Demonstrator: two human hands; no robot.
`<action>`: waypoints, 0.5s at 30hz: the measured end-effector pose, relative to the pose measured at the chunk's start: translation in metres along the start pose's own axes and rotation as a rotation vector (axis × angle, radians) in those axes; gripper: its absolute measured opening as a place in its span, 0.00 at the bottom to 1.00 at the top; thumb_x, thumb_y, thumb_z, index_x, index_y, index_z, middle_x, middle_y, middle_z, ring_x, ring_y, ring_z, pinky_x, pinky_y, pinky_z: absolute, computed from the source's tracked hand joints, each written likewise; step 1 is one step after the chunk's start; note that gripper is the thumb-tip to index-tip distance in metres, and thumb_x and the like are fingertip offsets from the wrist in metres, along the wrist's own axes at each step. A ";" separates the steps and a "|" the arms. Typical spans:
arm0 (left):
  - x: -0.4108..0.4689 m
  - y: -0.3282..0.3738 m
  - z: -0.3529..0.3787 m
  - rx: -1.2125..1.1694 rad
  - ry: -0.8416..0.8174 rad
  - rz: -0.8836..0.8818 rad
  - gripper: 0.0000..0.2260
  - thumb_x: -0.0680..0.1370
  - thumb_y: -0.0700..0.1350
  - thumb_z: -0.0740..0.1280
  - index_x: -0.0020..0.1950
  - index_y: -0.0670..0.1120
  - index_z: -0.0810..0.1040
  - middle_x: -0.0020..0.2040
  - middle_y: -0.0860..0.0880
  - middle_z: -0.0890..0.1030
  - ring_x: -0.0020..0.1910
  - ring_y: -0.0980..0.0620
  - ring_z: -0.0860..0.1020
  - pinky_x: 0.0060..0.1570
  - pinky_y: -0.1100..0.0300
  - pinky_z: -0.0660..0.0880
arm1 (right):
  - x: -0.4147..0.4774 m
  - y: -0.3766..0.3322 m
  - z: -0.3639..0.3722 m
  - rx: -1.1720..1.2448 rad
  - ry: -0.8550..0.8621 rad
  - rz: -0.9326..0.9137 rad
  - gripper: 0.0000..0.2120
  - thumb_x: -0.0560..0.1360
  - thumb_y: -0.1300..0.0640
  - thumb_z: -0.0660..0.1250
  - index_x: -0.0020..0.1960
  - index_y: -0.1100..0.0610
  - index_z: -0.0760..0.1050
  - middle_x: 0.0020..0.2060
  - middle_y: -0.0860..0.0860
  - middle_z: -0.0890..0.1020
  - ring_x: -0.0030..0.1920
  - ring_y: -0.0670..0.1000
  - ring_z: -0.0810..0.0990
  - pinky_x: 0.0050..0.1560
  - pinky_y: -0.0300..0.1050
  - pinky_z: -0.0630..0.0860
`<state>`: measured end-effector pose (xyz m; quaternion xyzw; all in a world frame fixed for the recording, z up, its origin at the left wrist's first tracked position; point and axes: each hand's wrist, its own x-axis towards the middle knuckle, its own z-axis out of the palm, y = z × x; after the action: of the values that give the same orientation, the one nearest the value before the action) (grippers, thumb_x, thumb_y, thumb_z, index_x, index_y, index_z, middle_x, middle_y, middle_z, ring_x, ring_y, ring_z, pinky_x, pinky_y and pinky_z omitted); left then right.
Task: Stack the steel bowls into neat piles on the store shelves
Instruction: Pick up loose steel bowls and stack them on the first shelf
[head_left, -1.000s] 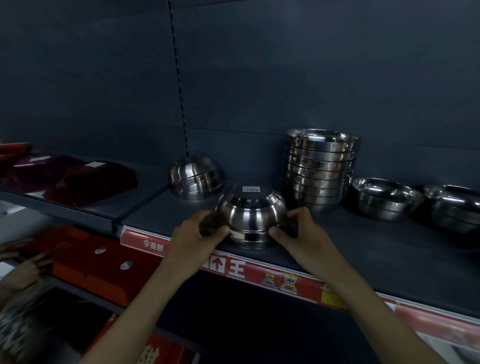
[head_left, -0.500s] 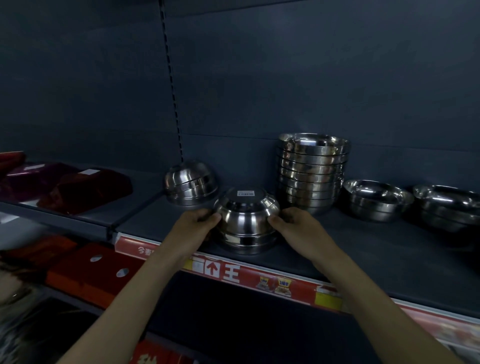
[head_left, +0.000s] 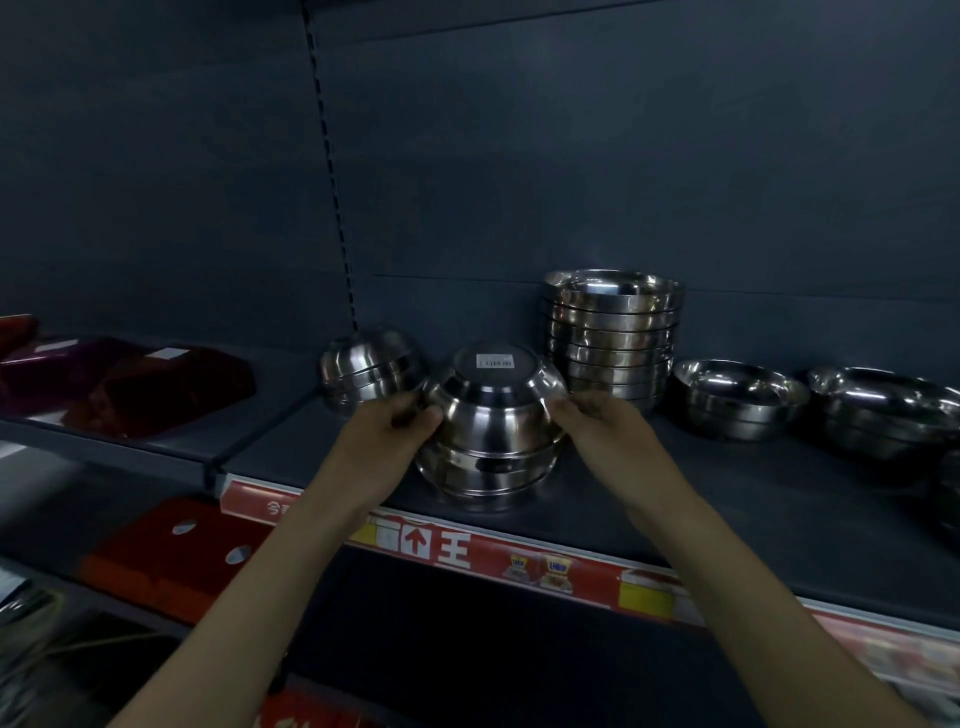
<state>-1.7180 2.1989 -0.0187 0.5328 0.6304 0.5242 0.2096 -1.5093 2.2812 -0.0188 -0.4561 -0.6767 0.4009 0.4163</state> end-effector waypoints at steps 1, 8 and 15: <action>-0.001 0.003 0.002 0.001 0.006 0.025 0.08 0.81 0.44 0.65 0.52 0.51 0.84 0.47 0.57 0.86 0.50 0.62 0.82 0.54 0.61 0.74 | 0.000 0.000 -0.003 0.053 0.020 0.017 0.16 0.76 0.41 0.65 0.53 0.53 0.81 0.49 0.46 0.84 0.52 0.45 0.80 0.46 0.40 0.72; -0.019 0.019 0.027 -0.040 0.031 0.154 0.13 0.77 0.39 0.69 0.56 0.55 0.82 0.49 0.56 0.85 0.52 0.60 0.82 0.57 0.57 0.76 | -0.012 0.001 -0.027 0.241 0.107 0.039 0.17 0.75 0.44 0.69 0.57 0.54 0.76 0.51 0.47 0.81 0.50 0.42 0.79 0.45 0.37 0.72; -0.034 0.022 0.065 -0.158 0.055 0.107 0.17 0.76 0.44 0.72 0.61 0.59 0.75 0.56 0.59 0.82 0.53 0.65 0.80 0.54 0.64 0.76 | -0.028 0.021 -0.067 0.331 0.101 0.006 0.19 0.72 0.55 0.75 0.61 0.51 0.76 0.54 0.48 0.83 0.57 0.49 0.81 0.56 0.47 0.77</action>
<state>-1.6431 2.1940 -0.0329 0.5330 0.5631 0.5972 0.2055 -1.4348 2.2709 -0.0212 -0.4028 -0.5784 0.4848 0.5179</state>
